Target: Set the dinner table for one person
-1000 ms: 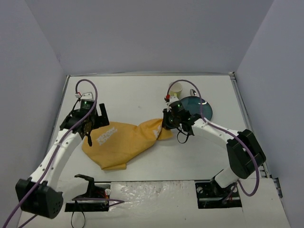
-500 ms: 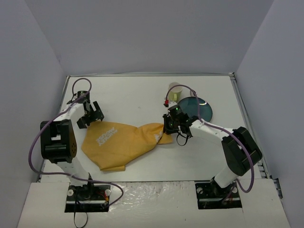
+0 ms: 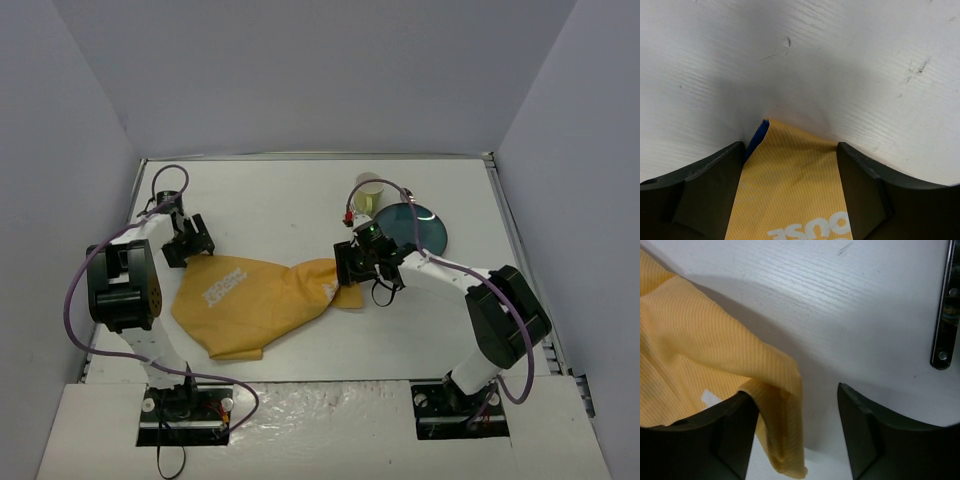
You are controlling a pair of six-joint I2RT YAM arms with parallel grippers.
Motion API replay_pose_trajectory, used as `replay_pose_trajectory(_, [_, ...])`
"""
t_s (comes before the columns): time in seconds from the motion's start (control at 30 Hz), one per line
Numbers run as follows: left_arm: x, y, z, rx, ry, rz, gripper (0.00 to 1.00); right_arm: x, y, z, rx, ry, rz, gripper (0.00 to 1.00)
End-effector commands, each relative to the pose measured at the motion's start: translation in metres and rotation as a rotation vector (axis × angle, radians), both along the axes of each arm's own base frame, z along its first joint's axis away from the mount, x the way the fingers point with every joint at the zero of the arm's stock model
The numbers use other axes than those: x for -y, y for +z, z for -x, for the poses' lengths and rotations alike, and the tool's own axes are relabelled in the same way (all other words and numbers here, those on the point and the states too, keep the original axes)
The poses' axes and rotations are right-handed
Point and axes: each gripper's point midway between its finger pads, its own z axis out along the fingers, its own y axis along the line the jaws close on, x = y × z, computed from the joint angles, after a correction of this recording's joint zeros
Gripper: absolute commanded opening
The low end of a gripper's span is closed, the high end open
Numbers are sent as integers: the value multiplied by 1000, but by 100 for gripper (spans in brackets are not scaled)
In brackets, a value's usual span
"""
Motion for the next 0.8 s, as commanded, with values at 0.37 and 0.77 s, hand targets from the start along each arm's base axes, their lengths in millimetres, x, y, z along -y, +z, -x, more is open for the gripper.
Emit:
replay_pose_trajectory(0.37, [19,19,-2,68,-73,89,72,15,82,-2,212,20,-67,84])
replay_pose_trajectory(0.77, [22,1,10,6,-68,99,54,30,38,18,68,-86,-66,85])
